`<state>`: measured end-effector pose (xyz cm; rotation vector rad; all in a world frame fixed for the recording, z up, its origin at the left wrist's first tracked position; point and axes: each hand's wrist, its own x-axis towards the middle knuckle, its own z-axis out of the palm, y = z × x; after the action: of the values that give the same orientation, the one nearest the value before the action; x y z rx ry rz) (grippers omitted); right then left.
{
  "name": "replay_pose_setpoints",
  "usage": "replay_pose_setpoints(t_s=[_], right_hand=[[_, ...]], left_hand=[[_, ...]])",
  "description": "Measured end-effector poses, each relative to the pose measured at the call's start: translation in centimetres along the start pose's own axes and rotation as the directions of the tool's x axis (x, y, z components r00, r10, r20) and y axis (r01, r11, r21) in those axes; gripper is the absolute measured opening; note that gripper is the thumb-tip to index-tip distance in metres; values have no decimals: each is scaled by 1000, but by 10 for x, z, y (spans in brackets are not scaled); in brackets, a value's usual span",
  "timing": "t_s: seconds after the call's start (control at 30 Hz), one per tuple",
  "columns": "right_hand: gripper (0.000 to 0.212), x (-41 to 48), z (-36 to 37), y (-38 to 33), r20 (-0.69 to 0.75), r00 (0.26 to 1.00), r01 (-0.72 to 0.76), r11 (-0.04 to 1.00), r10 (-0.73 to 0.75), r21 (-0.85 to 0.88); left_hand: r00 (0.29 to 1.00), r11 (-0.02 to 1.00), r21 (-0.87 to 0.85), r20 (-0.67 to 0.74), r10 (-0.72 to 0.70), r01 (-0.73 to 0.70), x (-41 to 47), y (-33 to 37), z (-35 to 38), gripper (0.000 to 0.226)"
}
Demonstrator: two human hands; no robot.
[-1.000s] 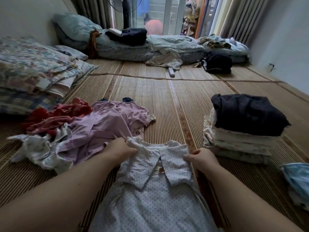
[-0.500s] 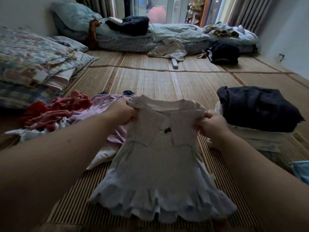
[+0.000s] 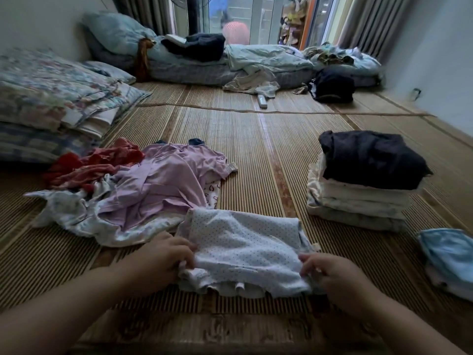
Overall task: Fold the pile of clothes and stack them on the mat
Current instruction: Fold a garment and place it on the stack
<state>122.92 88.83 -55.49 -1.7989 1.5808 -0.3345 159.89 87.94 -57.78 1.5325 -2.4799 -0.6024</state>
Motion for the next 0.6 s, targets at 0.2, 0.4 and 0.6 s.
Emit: replay_pose_setpoints(t_s=[0.2,0.4,0.6], right_hand=[[26,-6,19,-34,-93,990,-126,961,106,-247],[35,27,8,-35,-225,958,-274,810,180,-519],[28,3,34,-40,-218,877,316,857,-427,-408]], left_hand=[[996,992,117,62,-64,57,0,10,4,49],[987,990,139,151,-58,37,-15,80,9,36],[961,985,-149,245,126,-91,-17,144,13,34]])
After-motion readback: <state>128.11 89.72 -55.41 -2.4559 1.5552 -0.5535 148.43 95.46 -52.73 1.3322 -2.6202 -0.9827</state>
